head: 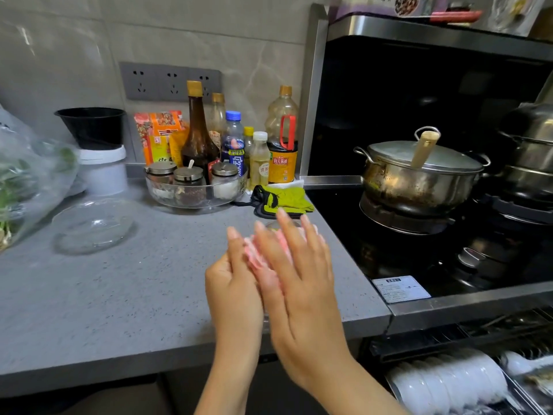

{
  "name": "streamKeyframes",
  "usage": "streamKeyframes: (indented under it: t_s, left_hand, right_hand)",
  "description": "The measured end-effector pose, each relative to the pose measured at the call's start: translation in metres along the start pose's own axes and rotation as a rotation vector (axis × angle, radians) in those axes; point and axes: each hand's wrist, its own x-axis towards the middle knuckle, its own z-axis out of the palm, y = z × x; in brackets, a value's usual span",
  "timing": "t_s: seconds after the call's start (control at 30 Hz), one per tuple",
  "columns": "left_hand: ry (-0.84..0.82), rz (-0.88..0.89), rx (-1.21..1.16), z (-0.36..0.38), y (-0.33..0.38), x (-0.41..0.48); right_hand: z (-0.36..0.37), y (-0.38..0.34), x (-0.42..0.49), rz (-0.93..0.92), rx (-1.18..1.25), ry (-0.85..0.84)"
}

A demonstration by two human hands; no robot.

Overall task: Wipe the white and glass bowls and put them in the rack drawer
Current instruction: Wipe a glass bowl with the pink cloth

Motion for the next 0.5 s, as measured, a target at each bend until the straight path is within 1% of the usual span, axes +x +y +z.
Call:
streamKeyframes:
  t_s: [0.03,0.1,0.2,0.23,0.27,0.3,0.4,0.43,0.5]
  left_hand:
    - [-0.005,-0.015,-0.002,0.002,0.000,-0.002]
    - [0.011,-0.016,0.015,0.003,0.003,-0.006]
    - [0.098,-0.009,-0.009,-0.001,0.009,-0.007]
    - [0.111,-0.014,-0.020,-0.002,0.010,-0.006]
    - [0.111,-0.011,-0.028,-0.004,0.010,-0.006]
    - [0.101,0.000,-0.029,-0.004,0.010,-0.004]
    - [-0.005,0.036,-0.012,-0.002,0.009,-0.004]
    - [-0.036,0.045,0.003,-0.001,0.009,-0.005]
    - [-0.089,0.062,0.009,-0.003,0.011,-0.007]
  right_hand:
    - [0.000,0.002,0.003,-0.025,-0.040,0.019]
    - [-0.003,0.009,0.013,-0.013,0.011,0.008]
    - [-0.011,0.022,0.021,0.151,0.318,0.003]
    - [-0.013,0.022,0.020,0.192,0.378,0.007]
    - [-0.013,0.018,0.017,0.195,0.385,-0.007]
    - [-0.012,0.013,0.014,0.157,0.325,-0.023]
    - [-0.007,0.002,0.011,-0.080,0.003,-0.002]
    - [-0.008,0.003,0.015,-0.110,-0.026,0.014]
    - [-0.013,0.008,0.026,-0.048,0.073,0.000]
